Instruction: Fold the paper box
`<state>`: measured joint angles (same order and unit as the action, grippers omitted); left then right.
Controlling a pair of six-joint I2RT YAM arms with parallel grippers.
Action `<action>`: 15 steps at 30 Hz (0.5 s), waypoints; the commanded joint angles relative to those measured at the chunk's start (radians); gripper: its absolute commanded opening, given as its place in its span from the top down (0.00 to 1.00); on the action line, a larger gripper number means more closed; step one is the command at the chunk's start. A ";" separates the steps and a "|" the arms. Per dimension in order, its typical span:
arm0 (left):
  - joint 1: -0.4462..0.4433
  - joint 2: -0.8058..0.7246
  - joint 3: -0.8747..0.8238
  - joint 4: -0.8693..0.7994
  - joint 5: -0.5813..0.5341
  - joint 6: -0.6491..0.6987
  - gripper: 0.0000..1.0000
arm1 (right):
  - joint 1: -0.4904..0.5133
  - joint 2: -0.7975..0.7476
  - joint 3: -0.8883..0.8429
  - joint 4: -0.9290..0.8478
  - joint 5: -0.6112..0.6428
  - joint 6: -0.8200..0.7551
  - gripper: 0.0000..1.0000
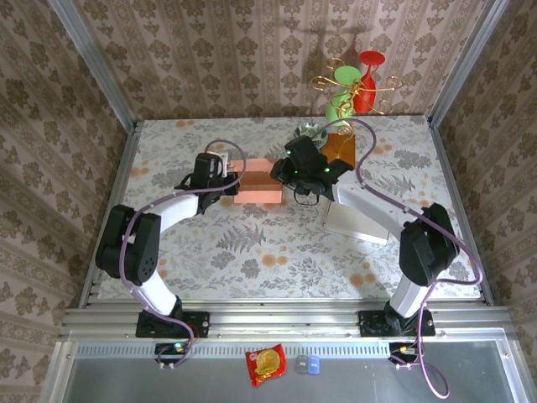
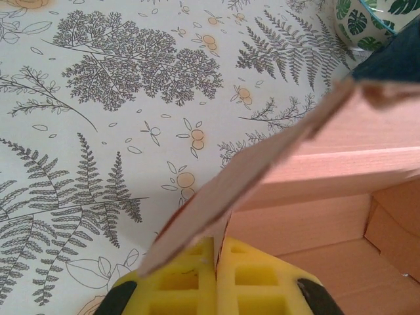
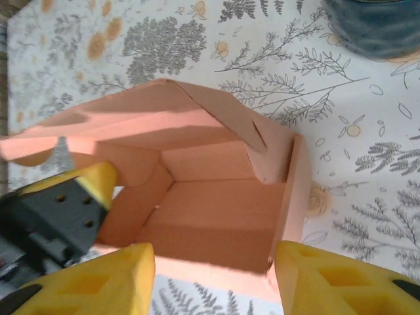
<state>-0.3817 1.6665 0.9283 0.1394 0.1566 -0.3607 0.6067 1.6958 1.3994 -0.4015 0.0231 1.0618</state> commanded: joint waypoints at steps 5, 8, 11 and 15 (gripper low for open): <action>-0.029 -0.036 -0.044 -0.039 -0.054 -0.018 1.00 | -0.005 -0.012 0.017 0.059 -0.020 0.551 0.48; -0.038 -0.044 -0.047 -0.041 -0.071 -0.019 1.00 | -0.001 0.074 0.111 0.059 -0.038 0.687 0.48; -0.049 -0.051 -0.052 -0.039 -0.087 -0.024 1.00 | 0.005 0.159 0.231 -0.032 -0.053 0.756 0.48; -0.058 -0.057 -0.064 -0.034 -0.105 -0.030 1.00 | 0.012 0.228 0.316 -0.095 -0.044 0.799 0.49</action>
<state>-0.4305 1.6283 0.8913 0.1432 0.0780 -0.3679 0.6109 1.8915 1.6627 -0.4088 -0.0254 1.7535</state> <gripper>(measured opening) 0.051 0.516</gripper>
